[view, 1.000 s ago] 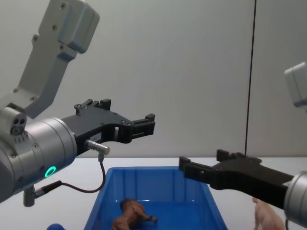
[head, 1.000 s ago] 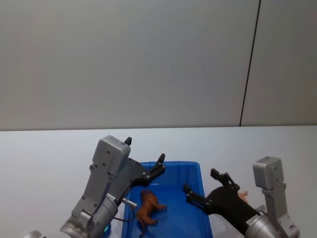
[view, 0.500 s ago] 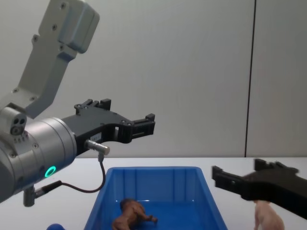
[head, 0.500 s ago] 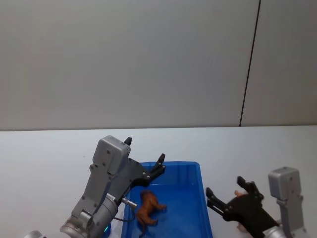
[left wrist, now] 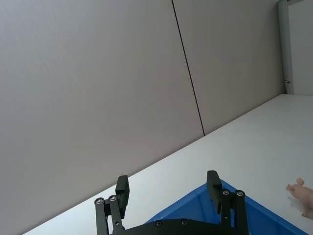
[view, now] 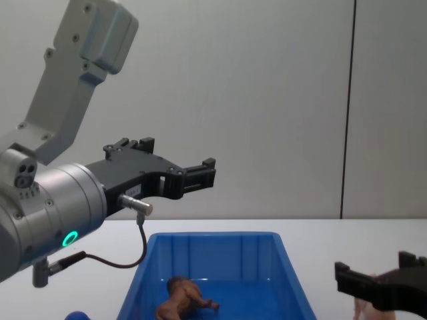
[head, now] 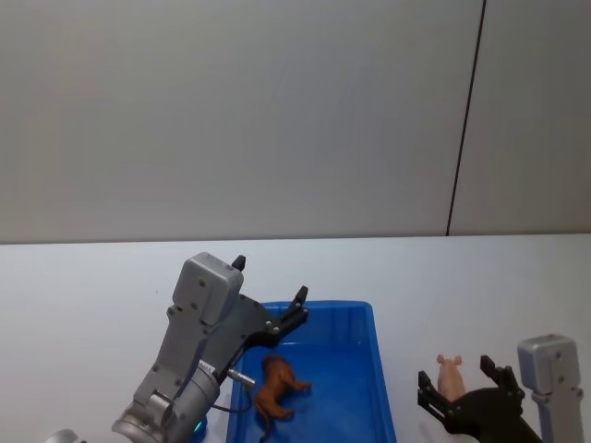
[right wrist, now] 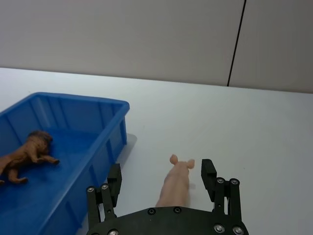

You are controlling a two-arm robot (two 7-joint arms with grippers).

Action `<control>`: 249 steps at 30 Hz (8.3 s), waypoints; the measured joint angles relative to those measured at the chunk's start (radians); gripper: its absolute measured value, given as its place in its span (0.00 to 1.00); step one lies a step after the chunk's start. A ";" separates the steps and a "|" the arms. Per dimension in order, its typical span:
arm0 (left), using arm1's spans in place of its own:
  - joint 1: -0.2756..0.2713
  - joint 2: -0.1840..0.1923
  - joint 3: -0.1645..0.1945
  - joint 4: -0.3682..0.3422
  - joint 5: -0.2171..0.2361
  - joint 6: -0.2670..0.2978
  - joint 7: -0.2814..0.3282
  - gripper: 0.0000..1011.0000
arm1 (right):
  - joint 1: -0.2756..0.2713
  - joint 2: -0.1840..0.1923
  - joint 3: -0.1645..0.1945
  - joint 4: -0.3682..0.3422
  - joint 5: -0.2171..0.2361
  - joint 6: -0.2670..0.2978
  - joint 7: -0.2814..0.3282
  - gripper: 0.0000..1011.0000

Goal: Pick up the two dolls from the table and place them into the box.

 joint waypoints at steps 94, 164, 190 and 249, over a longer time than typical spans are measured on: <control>0.000 0.000 0.000 0.000 0.000 0.000 0.000 0.99 | 0.158 -0.109 -0.023 0.116 0.036 -0.078 0.333 0.93; 0.046 0.041 -0.020 -0.054 -0.040 0.044 0.056 0.99 | 0.020 -0.020 0.036 -0.013 0.034 -0.086 0.020 0.99; 0.137 0.141 -0.075 -0.148 -0.136 0.271 0.123 0.99 | 0.019 -0.020 0.036 -0.014 0.034 -0.086 0.018 0.99; 0.168 0.158 -0.098 -0.008 -0.140 0.343 -0.057 0.41 | 0.019 -0.020 0.036 -0.013 0.034 -0.086 0.018 0.99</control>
